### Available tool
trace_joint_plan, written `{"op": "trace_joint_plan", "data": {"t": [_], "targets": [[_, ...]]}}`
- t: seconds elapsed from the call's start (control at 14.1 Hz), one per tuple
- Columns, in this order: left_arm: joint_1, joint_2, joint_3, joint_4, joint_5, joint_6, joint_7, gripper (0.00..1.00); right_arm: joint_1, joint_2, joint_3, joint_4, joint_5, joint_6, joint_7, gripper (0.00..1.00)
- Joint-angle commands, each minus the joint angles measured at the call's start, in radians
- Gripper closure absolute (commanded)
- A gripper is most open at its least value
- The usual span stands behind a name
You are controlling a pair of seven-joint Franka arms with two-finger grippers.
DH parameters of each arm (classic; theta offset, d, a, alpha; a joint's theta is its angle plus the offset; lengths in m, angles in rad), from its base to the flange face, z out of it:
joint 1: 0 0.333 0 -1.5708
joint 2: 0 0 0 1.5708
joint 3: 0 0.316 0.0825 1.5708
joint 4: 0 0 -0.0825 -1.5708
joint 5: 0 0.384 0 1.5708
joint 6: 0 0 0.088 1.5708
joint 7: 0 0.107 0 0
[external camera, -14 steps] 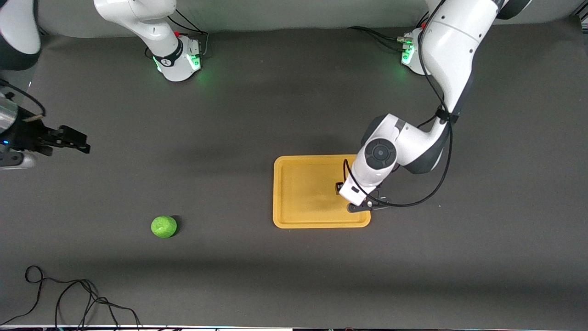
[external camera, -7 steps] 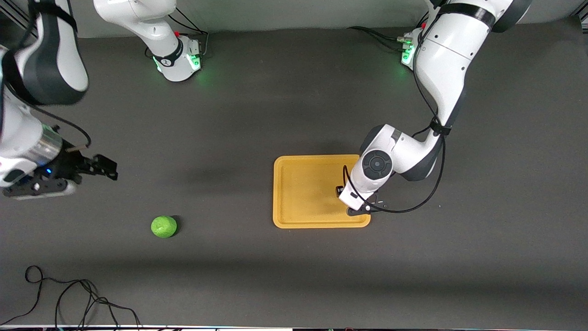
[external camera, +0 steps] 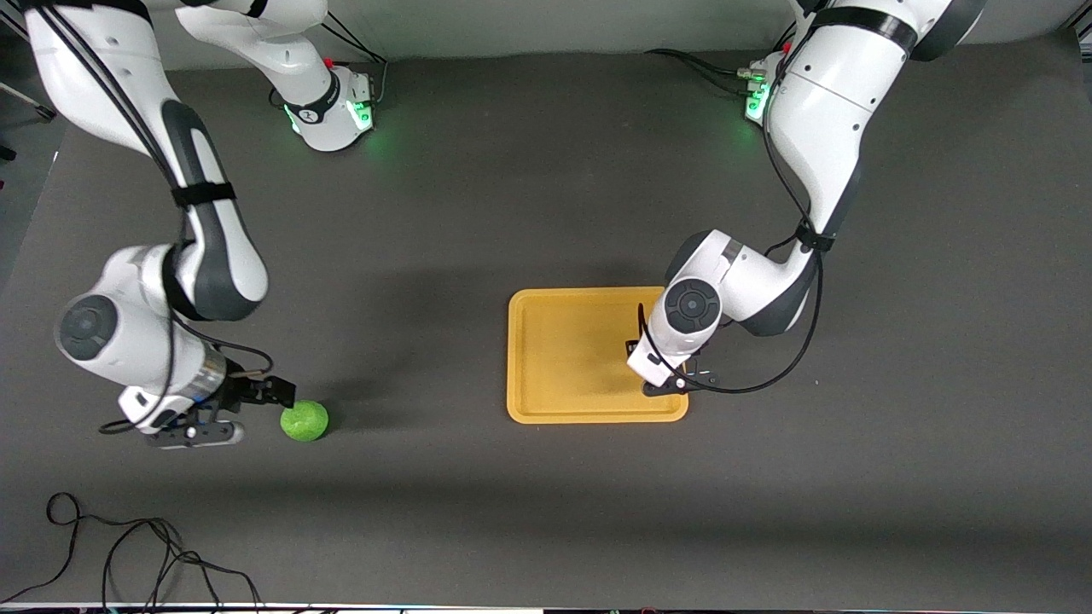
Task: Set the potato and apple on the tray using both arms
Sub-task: 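Carry the potato over the tray with the left gripper, then release the potato on the tray while the right gripper grasps the apple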
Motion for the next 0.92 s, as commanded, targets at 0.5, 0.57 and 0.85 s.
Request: {"op": "trace_joint_plan", "data": {"t": [0.5, 0.57, 0.85], "targets": [[0.001, -0.105, 0.007, 0.030, 0.022, -0.108, -0.004, 0.01, 0.008, 0.181, -0.004, 0.026, 0.048, 0.156, 0.001, 0.10], [0.015, -0.155, 0.010, 0.030, 0.014, -0.145, 0.007, 0.01, 0.008, 0.181, -0.004, 0.027, 0.048, 0.156, -0.001, 0.33], [0.090, -0.339, 0.008, -0.002, -0.018, -0.233, 0.015, 0.00, 0.016, 0.142, -0.004, 0.050, 0.048, 0.139, -0.002, 0.62]]}}
